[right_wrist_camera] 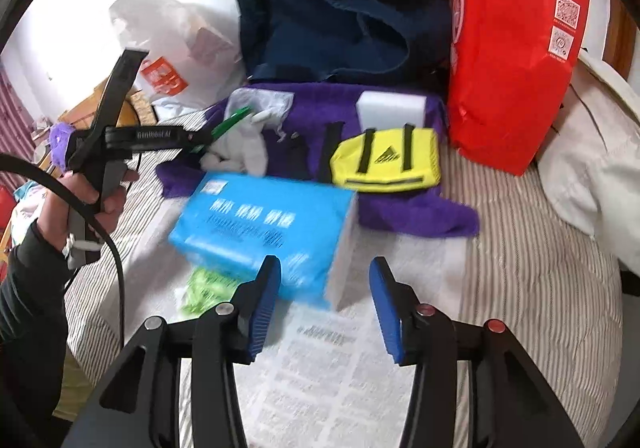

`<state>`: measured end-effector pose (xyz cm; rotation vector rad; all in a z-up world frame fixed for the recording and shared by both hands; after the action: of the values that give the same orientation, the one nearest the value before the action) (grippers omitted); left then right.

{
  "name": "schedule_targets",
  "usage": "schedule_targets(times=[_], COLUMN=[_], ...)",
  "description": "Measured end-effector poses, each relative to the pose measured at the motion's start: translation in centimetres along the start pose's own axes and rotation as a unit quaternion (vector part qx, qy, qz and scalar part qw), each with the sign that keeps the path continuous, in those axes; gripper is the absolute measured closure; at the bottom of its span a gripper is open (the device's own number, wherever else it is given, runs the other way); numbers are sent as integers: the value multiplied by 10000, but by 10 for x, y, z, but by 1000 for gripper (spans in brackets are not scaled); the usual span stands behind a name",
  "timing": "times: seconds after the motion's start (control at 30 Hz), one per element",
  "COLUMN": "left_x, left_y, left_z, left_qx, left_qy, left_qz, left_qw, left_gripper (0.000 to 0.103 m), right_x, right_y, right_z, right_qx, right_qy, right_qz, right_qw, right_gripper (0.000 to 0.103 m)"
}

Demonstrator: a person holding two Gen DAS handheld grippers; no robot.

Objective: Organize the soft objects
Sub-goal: 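Release the green sachet on the towel with left tool while right tool withdraws, then grasp the green wet-wipe pack on the newspaper with the right tool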

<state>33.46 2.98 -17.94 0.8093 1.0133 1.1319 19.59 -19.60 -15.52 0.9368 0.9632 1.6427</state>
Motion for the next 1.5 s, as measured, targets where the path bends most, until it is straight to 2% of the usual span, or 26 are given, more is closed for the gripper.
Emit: schedule_targets(times=[0.03,0.13,0.2,0.33,0.47,0.6,0.77,1.0,1.03,1.07,1.1,1.3,1.5], left_x=[0,2,2,6,8,9,18,32,34,34,34,19,-11], left_y=[4,18,29,44,58,65,73,73,72,71,71,67,64], left_z=[-3,-13,-21,-37,-58,-78,-100,-122,-124,-127,-129,-137,-142], left_qx=[-9,-95,-177,-203,-300,-300,-316,-182,-166,-144,-130,-113,-76], left_qy=[-28,-34,-34,21,55,28,-82,-24,-32,-44,-63,-194,-437], left_qz=[12,80,69,-5,-41,-74,108,174,208,247,273,174,96], left_qw=[10000,9999,9998,9998,9995,9995,9994,9997,9996,9996,9995,9996,9990], left_gripper=[31,31,31,30,28,28,28,28,28,28,28,28,28], right_x=[5,29,43,69,84,86,83,83,83,84,86,88,66], right_y=[1,1,-3,-14,-26,-40,-61,-87,-89,-91,-92,-76,-47], right_z=[-5,-22,-32,-45,-45,-40,-35,-34,-33,-33,-33,-37,-49], right_qx=[13,61,152,202,154,139,211,269,240,210,185,99,-10], right_qy=[21,325,415,399,307,60,-329,-328,-298,-243,-188,-121,-256], right_qz=[14,-13,-58,13,-190,-339,-240,-597,-663,-715,-698,-489,-562], right_qw=[10000,9995,9990,9990,9992,9993,9989,9973,9971,9969,9972,9987,9981], right_gripper=[47,42,30,25,15,15,15,15,16,25,27,27,27])
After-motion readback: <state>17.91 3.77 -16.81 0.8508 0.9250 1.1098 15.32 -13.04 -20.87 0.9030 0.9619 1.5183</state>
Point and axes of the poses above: each gripper's, at about its wrist camera, not at the fingertips, and y roughly against the way its jaws point, x to its left, z to its top, the point moved 10 cm from there along -y, roughly the way its jaws point, and after that the axes turned 12 degrees about x, right-handed, at the moved point
